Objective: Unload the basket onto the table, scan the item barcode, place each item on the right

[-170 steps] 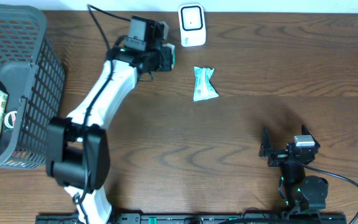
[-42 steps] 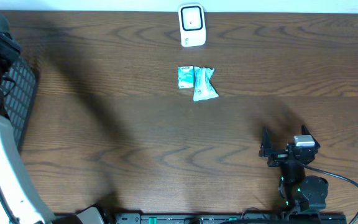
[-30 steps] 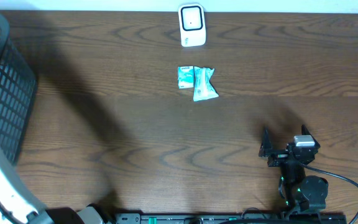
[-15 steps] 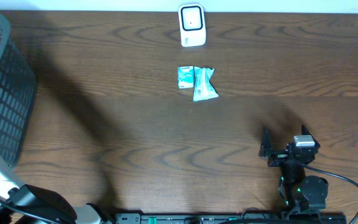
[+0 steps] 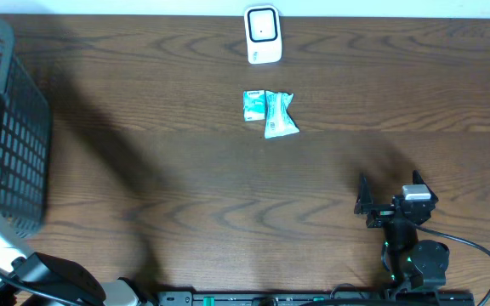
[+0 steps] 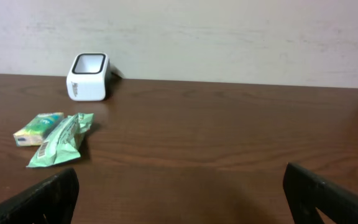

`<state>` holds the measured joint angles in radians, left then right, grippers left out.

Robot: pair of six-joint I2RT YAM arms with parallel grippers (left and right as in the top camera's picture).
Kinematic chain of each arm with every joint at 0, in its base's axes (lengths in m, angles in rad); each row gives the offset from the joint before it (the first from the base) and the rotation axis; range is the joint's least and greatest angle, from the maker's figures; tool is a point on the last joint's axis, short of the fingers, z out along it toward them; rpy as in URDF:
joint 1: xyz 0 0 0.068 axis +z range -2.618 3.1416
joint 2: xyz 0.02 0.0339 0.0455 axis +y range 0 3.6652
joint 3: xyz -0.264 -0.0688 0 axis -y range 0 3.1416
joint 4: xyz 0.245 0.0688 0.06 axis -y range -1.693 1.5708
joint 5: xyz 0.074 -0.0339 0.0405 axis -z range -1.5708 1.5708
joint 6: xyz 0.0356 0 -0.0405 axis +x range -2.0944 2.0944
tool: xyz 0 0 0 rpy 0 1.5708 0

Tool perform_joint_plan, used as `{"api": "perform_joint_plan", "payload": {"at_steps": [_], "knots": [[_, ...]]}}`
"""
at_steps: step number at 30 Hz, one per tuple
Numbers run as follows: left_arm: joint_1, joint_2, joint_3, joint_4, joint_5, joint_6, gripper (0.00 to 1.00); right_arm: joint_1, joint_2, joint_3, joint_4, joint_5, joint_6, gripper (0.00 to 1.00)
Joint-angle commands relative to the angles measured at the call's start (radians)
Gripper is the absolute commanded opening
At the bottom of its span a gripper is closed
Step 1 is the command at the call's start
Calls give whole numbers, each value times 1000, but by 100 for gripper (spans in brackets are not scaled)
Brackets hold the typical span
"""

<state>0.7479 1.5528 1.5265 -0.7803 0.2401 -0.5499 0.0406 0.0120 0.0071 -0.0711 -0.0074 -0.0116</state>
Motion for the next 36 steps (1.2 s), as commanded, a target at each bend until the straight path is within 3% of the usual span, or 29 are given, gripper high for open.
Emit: {"api": "perform_joint_plan", "payload": {"at_steps": [1,6,8,16,28,36], "knots": [[-7,-12,18,4,229,37,8,6,-5,-2,-4,1,7,99],[-13,-12,18,3,410,97,7,6,-5,-2,-5,1,7,99],[-12,-12,18,16,396,104,8,6,-5,-2,-5,1,7,99],[10,-5,18,195,-55,17,8,6,-5,-2,-5,1,7,99],[-77,145,18,229,34,14,8,6,-5,-2,-5,1,7,99],[-85,151,18,236,267,48,7,6,-5,-2,-5,1,7,99]]}}
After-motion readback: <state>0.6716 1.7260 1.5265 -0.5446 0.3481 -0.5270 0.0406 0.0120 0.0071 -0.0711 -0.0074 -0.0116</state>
